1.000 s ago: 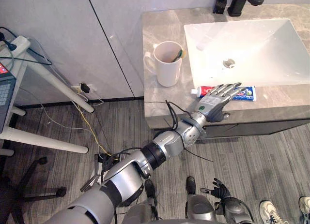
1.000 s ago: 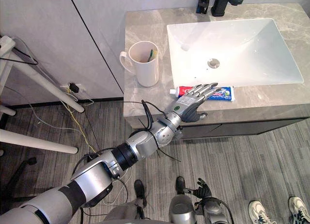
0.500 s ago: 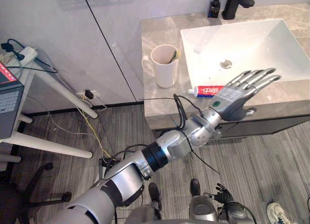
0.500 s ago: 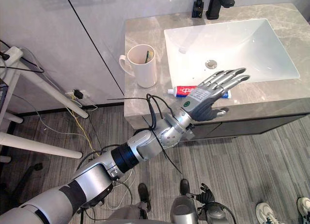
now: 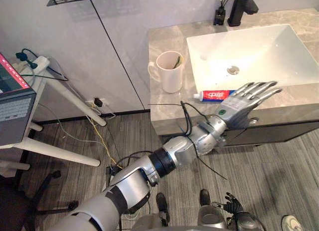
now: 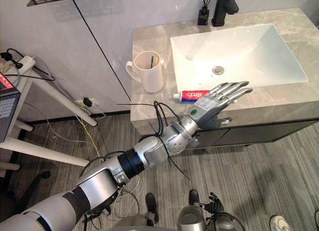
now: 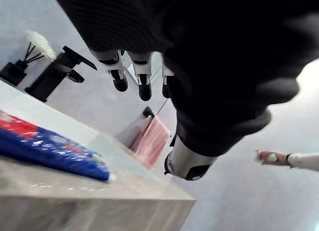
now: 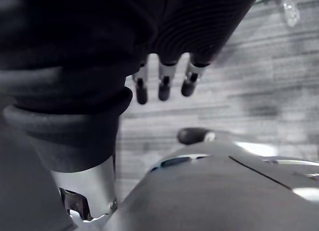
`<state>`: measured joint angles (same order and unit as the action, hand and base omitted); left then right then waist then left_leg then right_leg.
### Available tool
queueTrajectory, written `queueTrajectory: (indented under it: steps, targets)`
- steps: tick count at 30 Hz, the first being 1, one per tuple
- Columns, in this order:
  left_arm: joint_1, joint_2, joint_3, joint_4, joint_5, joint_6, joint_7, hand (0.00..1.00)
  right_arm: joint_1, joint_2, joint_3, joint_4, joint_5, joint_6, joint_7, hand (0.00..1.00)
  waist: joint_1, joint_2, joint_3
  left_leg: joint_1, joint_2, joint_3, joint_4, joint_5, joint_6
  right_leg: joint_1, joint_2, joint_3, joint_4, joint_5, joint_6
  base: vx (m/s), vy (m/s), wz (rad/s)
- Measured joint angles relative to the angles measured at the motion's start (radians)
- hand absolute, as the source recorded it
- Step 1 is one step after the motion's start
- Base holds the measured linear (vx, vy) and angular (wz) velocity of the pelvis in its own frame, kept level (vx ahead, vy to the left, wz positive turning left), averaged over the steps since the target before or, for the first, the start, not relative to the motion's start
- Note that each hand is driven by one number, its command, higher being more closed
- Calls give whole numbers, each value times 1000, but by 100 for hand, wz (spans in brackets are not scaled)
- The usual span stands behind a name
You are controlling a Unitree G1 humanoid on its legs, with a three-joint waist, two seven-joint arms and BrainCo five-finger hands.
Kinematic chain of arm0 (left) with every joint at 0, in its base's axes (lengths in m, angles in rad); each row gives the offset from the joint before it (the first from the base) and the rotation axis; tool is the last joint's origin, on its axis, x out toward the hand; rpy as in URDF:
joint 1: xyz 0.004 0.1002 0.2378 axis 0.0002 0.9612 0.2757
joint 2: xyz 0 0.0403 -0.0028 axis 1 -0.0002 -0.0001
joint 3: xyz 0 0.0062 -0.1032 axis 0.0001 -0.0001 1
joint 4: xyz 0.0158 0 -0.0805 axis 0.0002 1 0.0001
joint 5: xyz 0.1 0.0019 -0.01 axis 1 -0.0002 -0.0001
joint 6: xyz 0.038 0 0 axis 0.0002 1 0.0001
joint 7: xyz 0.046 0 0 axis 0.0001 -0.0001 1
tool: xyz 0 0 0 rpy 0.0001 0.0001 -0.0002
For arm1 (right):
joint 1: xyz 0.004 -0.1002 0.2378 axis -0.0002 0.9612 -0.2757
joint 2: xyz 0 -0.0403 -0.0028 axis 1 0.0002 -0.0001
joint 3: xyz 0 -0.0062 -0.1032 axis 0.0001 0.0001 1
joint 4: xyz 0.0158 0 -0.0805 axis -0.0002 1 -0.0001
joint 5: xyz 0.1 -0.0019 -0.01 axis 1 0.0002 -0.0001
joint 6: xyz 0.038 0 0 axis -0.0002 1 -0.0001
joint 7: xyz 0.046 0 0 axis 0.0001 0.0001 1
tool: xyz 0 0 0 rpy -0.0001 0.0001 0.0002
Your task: Organize washtable
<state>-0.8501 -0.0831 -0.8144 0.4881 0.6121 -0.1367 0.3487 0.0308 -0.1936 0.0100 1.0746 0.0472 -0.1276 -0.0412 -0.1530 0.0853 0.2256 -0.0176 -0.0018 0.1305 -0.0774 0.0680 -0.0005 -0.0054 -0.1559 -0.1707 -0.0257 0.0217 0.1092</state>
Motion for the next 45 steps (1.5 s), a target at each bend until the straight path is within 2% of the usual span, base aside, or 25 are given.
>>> queueTrajectory:
  steps: [3, 10, 18, 26, 30, 33, 45]
  targets:
    - [0, 31, 9, 39, 37, 14, 0, 0, 0, 0, -6, 1, 0, 2, 0, 0, -2, 0, 0, 0, -1, 10, -6, 0, 0, -1, 0, 8, -15, 9, 1, -6, 2, -9]
    - [-9, 88, 112, 54, 70, 50, 5, 0, 0, 12, -27, 2, -2, 7, 0, 0, -26, -1, 1, -1, -3, 12, -12, -1, -1, -2, 0, 9, -32, 13, 4, 3, -1, -1]
    - [-113, 83, 155, 32, 70, 66, 47, 0, 0, 13, -28, 7, -2, 2, 0, 0, -25, -1, 1, -5, -6, 22, -12, -1, 0, -14, -5, 26, -25, 13, 5, -17, 0, -5]
    - [-84, 81, 127, 32, 70, 62, 38, 0, 0, 12, -22, 0, -1, 0, 0, 0, -25, -1, 2, -4, -4, 20, -5, -1, 0, -14, -3, 27, -12, 13, 5, -31, -8, 0]
    - [25, 84, 58, 76, 69, 61, -29, 0, -1, 11, -22, 0, 0, 1, 0, 0, -26, -1, 3, -2, -4, 19, -7, -1, 0, -16, -3, 25, -13, 13, 5, -23, -3, 1]
    - [41, 76, 62, 82, 71, 52, -43, 0, -1, 12, -22, 2, -1, 3, 0, 0, -25, -3, 4, 1, -5, 13, -9, 0, 0, -12, -3, 18, -15, 12, 5, 0, 0, 5]
    - [-5, 65, 89, 152, 105, 55, -17, 0, -6, 15, -9, 2, 1, 4, -1, 0, -29, -22, 16, 11, -1, 18, -14, -2, -2, 2, 2, 17, -35, 16, 1, -3, -2, 0]
